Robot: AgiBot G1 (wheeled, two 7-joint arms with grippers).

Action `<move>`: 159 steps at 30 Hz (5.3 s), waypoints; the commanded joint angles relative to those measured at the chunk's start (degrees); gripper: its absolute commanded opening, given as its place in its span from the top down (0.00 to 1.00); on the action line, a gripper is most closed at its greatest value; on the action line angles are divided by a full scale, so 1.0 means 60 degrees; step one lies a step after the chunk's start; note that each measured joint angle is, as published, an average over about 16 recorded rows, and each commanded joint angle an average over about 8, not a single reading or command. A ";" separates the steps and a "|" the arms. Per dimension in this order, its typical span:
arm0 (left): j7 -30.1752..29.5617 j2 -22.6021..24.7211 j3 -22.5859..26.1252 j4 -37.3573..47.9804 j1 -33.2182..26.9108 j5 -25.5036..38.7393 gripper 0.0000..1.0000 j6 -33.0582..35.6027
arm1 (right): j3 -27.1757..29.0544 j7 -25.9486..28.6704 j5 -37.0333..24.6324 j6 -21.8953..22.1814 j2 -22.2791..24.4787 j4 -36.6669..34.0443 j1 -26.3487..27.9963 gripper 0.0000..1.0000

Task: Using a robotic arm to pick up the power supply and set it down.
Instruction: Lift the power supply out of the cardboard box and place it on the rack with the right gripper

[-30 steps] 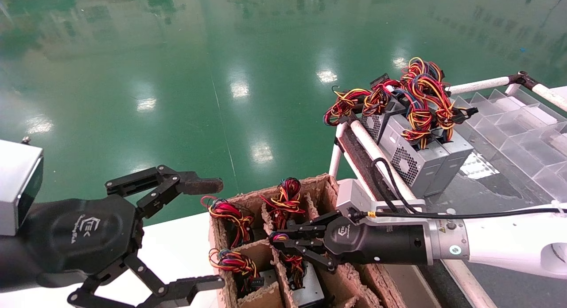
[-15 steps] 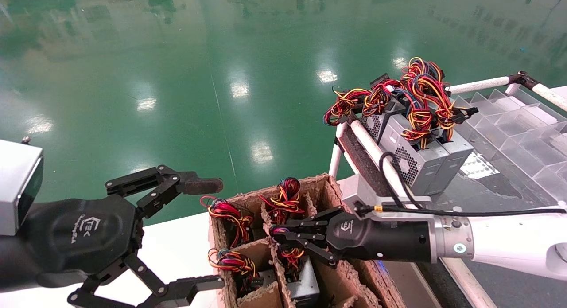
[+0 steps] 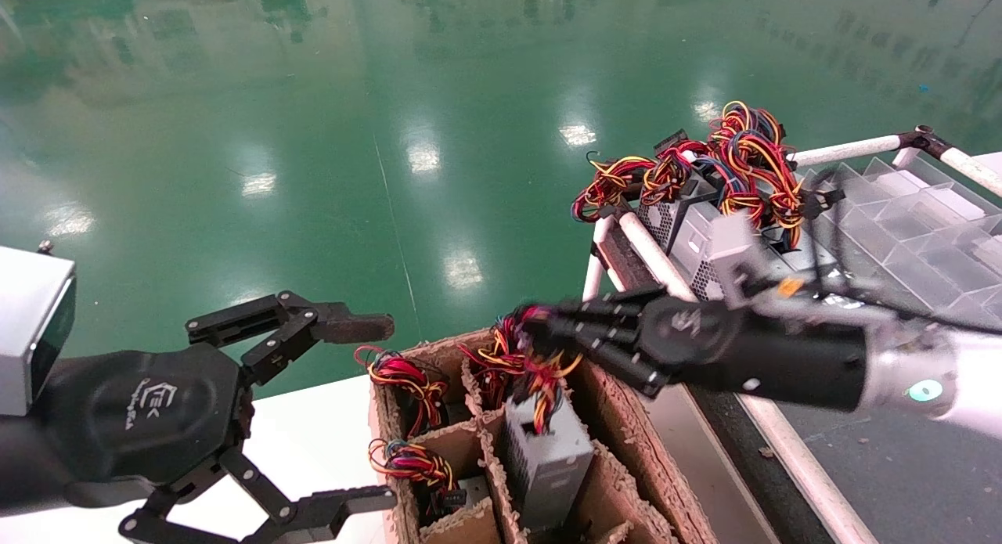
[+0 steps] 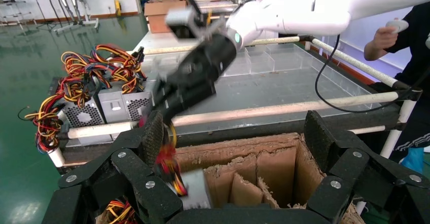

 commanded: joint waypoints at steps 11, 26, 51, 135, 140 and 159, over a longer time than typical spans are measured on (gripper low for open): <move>0.0003 -0.0002 0.0005 0.0000 -0.0001 -0.0004 0.00 -0.0002 | 0.0406 0.0678 0.1406 0.0109 0.1301 0.0987 0.0592 1.00; 0.0006 -0.0005 0.0012 0.0000 -0.0003 -0.0008 0.00 -0.0005 | 0.0920 0.0421 0.1975 0.0145 0.2667 0.0132 0.2298 1.00; 0.0011 -0.0009 0.0023 0.0000 -0.0006 -0.0015 0.00 -0.0010 | 0.0844 -0.0576 0.2202 0.0138 0.5522 -0.2343 0.2457 1.00; 0.0028 -0.0023 0.0058 0.0000 -0.0014 -0.0039 0.00 -0.0024 | -0.0629 -0.2469 0.0060 0.2765 0.2540 -0.4560 0.3249 1.00; 0.0029 -0.0024 0.0060 0.0000 -0.0014 -0.0040 0.00 -0.0025 | -0.0636 -0.2473 0.0049 0.2893 0.2383 -0.4577 0.3292 1.00; 0.0033 -0.0027 0.0067 0.0000 -0.0016 -0.0045 0.00 -0.0028 | -0.0624 -0.2571 0.0065 0.4082 0.1490 -0.4728 0.3259 1.00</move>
